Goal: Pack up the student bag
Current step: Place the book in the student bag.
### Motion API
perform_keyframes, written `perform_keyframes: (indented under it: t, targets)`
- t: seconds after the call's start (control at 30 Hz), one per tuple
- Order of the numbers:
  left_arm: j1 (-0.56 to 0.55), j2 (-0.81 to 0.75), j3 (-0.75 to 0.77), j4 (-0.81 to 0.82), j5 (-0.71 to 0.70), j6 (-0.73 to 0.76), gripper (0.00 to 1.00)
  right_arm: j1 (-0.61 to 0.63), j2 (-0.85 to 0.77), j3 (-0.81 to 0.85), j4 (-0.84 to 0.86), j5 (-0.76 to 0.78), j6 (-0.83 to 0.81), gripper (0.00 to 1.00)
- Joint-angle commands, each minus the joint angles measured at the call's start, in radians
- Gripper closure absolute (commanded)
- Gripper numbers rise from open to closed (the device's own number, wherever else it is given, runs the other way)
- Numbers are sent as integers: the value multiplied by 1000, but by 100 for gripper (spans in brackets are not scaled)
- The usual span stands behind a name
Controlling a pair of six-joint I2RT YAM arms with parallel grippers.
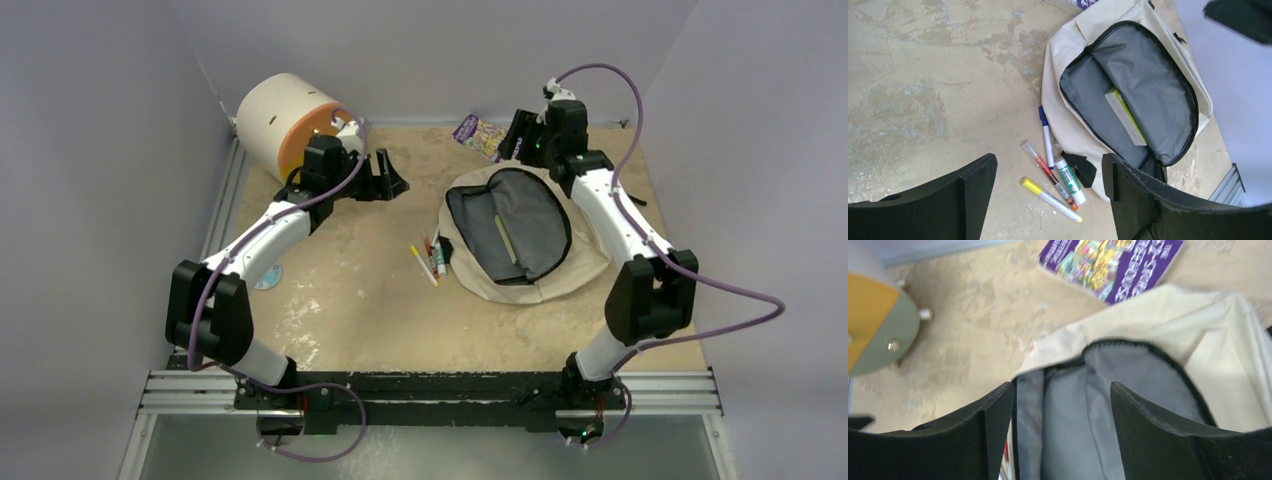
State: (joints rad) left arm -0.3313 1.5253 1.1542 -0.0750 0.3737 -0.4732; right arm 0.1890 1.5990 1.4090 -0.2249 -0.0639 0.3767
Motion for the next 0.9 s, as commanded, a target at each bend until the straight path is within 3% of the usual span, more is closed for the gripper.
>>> perform_keyframes:
  t: [0.0,0.17,0.6,0.87]
  targets:
    - [10,-42,-35,51,-2,54,24,-3,127,143,69,177,23,27]
    - [12,-44,-61,60,20,50,24,-28,339,338,43,197,13,21]
    - [12,-59,-83,96,31,60,24,-130,825,834,-1,34,-86,16]
    - [12,-41,-85,98,37,55,24,-182,924,889,61,-91,-160,16]
